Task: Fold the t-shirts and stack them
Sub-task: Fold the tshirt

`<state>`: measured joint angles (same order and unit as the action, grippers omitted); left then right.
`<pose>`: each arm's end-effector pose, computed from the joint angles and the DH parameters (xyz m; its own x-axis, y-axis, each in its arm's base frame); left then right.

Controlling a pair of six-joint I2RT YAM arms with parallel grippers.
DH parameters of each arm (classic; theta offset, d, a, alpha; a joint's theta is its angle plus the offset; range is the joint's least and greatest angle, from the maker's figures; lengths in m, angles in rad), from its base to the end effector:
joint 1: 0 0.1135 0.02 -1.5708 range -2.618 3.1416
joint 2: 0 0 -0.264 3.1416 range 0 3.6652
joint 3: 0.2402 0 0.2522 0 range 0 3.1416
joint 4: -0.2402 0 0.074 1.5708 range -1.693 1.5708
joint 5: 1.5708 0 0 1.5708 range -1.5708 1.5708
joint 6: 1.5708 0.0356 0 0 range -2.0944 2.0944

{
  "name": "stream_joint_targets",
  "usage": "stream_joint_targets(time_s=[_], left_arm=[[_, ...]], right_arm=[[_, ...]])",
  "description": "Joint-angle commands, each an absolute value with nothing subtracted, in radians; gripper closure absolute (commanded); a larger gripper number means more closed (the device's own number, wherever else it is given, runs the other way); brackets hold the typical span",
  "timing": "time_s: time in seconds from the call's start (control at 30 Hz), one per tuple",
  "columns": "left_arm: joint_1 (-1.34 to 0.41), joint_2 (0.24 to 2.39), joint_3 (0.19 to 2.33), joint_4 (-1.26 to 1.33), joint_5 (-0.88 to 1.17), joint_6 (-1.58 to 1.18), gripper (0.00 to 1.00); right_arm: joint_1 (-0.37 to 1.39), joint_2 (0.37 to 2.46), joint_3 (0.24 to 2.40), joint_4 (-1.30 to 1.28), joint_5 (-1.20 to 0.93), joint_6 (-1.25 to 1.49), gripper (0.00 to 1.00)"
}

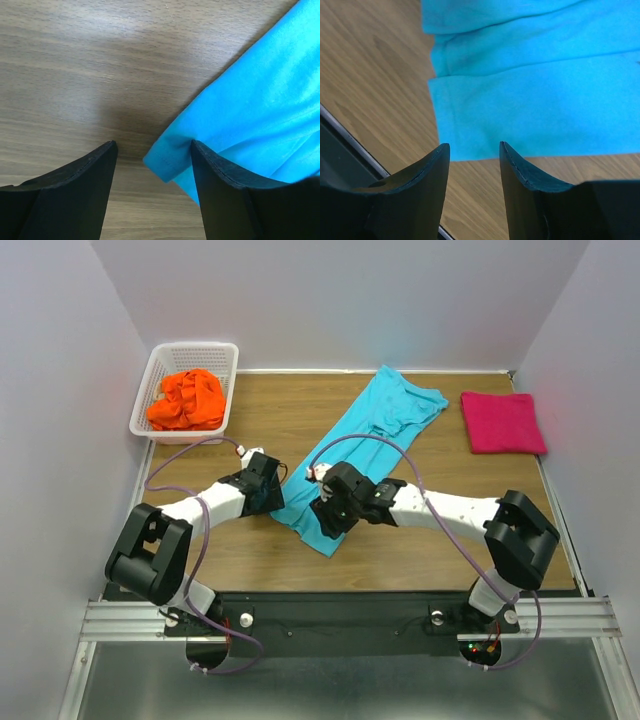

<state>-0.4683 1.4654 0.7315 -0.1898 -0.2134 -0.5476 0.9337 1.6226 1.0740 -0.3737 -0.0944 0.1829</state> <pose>0.2532 -0.1196 0.1697 -0.7782 -0.1766 -0.6027 -0.0913 0.9813 -0.1696 0.1996 0.2754 0.2134 -0.6179 -0.5306 -0.5803 -0.7340 0.6539 0.1837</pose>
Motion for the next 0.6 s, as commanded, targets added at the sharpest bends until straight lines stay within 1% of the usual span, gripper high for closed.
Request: stream_joint_targets(time_s=[0.0,0.03,0.1,0.2,0.27,0.37,0.43,0.5,0.53,0.57], left_arm=[[-0.462,1.500,0.735,-0.189,-0.215,-0.529,0.34],[-0.463,1.505,0.730,-0.187,-0.207,-0.528,0.37],[-0.462,1.511,0.724,-0.186,-0.203,-0.528,0.43],[-0.463,1.512,0.716,-0.179,-0.196,-0.525,0.53],[-0.462,1.512,0.719,-0.179,-0.196,-0.523,0.62],[-0.462,1.509,0.721,-0.176,-0.193,-0.520,0.66],[-0.463,1.511,0.721,-0.176,-0.192,-0.520,0.71],[-0.462,1.513,0.719,-0.173,-0.193,-0.520,0.73],[-0.462,1.509,0.718,-0.172,-0.195,-0.523,0.78],[-0.463,1.511,0.716,-0.170,-0.193,-0.523,0.79]], right_arm=[[0.997,1.649,1.126,-0.344,-0.040,0.134,0.50],[1.014,1.655,1.126,-0.345,-0.034,0.126,0.49],[1.031,1.675,1.126,-0.347,-0.022,0.108,0.43],[1.060,1.698,1.115,-0.347,-0.006,0.094,0.40],[1.069,1.713,1.106,-0.347,0.029,0.086,0.39],[1.086,1.738,1.104,-0.347,0.058,0.058,0.39],[1.092,1.747,1.104,-0.345,0.061,0.054,0.39],[1.094,1.752,1.106,-0.344,0.064,0.043,0.39],[1.100,1.761,1.108,-0.342,0.067,0.038,0.39],[1.101,1.764,1.111,-0.344,0.072,0.034,0.39]])
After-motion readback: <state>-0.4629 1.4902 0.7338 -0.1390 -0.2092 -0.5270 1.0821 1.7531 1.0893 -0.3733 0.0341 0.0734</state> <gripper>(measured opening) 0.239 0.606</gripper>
